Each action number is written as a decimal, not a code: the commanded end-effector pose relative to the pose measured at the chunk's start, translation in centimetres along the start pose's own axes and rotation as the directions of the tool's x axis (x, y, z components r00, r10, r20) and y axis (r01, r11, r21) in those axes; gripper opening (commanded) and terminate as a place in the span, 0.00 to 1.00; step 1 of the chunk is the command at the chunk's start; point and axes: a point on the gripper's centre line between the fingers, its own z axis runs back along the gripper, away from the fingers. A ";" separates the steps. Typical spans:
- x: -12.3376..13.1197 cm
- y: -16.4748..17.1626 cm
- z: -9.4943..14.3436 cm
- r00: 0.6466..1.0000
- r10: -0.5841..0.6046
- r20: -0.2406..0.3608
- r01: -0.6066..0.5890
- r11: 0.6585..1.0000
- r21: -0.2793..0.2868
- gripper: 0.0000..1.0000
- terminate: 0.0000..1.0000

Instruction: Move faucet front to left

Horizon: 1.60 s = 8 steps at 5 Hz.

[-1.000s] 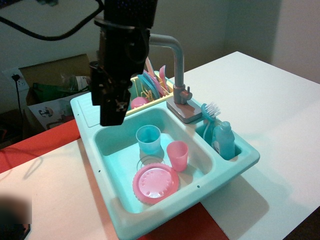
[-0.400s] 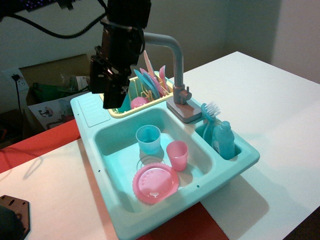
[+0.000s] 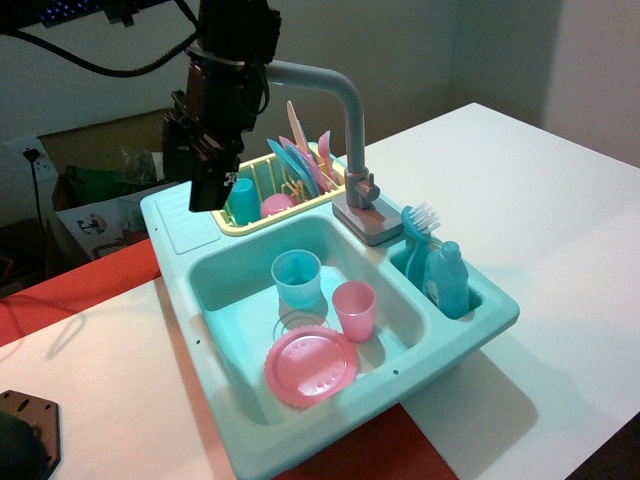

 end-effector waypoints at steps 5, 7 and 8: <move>-5.9 9.4 0.8 0.892 0.448 0.055 -0.442 0.892 -0.101 1.00 0.00; -8.3 1.4 0.6 0.985 0.100 0.139 -0.081 0.987 -0.137 1.00 0.00; -10.5 -1.6 0.1 0.990 0.021 0.139 -0.007 0.995 -0.104 1.00 0.00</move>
